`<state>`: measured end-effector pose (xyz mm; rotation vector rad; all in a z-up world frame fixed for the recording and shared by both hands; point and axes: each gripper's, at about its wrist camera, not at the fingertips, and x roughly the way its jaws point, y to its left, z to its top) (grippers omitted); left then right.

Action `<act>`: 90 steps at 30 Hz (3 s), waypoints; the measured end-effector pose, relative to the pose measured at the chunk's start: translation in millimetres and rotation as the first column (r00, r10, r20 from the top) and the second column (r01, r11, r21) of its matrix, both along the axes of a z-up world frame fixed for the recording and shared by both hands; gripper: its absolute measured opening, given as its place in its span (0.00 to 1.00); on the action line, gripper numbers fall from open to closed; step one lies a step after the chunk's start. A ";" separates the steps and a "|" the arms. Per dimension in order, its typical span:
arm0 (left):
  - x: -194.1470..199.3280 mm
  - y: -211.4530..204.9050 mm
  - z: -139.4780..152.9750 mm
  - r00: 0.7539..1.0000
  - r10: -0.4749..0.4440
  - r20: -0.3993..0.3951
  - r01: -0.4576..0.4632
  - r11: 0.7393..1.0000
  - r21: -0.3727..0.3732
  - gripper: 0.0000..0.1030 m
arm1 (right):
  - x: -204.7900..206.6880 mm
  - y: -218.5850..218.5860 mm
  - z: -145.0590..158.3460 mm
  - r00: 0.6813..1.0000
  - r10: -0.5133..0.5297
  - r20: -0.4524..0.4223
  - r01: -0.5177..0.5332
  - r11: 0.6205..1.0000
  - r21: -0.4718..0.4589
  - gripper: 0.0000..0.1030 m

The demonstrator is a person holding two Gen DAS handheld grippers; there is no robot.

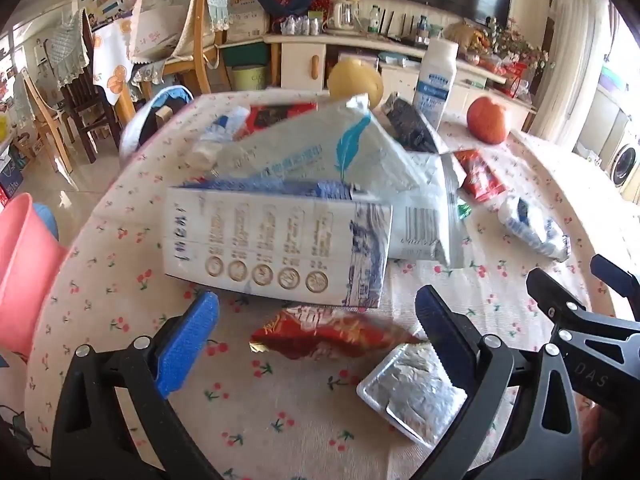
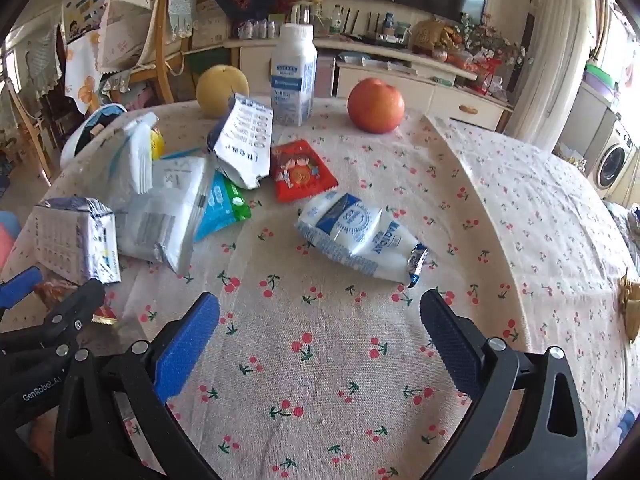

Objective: Collect trash
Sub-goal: 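Move the left tool toward the white milk carton on the table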

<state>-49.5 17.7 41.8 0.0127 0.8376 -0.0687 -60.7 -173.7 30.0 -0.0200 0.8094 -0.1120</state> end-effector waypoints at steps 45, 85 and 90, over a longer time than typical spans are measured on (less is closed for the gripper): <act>-106.2 80.4 84.4 0.967 0.088 0.238 -0.067 0.993 -0.095 0.96 | -138.6 24.0 84.9 0.903 -0.053 0.426 0.051 0.999 0.016 0.96; -104.8 65.2 76.2 0.958 0.071 0.277 -0.087 0.995 0.045 0.96 | -125.0 17.0 66.6 0.941 0.018 0.338 -0.051 0.995 0.087 0.96; -100.5 64.4 71.9 0.960 0.069 0.271 -0.090 0.994 0.068 0.96 | -117.7 19.9 63.3 0.948 0.063 0.311 -0.103 0.988 0.113 0.96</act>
